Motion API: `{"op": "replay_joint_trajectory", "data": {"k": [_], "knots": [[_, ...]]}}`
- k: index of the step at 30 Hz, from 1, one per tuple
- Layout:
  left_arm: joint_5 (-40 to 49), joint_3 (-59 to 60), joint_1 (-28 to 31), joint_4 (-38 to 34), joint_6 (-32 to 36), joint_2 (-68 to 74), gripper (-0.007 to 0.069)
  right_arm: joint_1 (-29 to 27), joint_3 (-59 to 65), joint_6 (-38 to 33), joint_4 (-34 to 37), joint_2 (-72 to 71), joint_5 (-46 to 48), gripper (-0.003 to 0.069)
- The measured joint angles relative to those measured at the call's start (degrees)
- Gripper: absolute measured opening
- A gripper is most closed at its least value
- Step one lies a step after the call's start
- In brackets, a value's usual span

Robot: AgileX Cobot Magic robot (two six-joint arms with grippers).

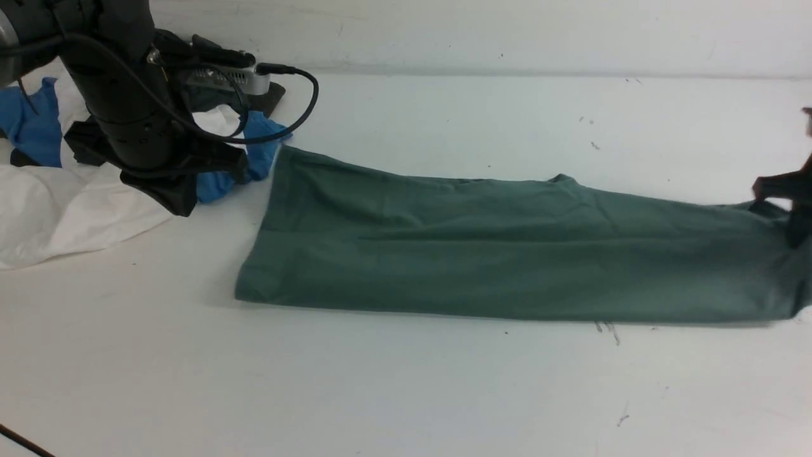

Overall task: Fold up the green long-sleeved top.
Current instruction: Use the right arm to drag the right edge of the fabric to the left and folds it over the left edge

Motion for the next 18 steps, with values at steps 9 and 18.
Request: {"op": "replay_joint_trajectory", "data": {"k": [9,18], "knots": [[0.36,0.00,0.00,0.17,0.00,-7.79,-0.0004,0.87,-2.12,2.60,1.95,-9.64,1.22,0.0041],[0.54,0.00,0.00,-2.93,0.00,-9.76,-0.0004,15.94,-12.53,10.26,16.30,-10.59,1.65,0.0041]]}}
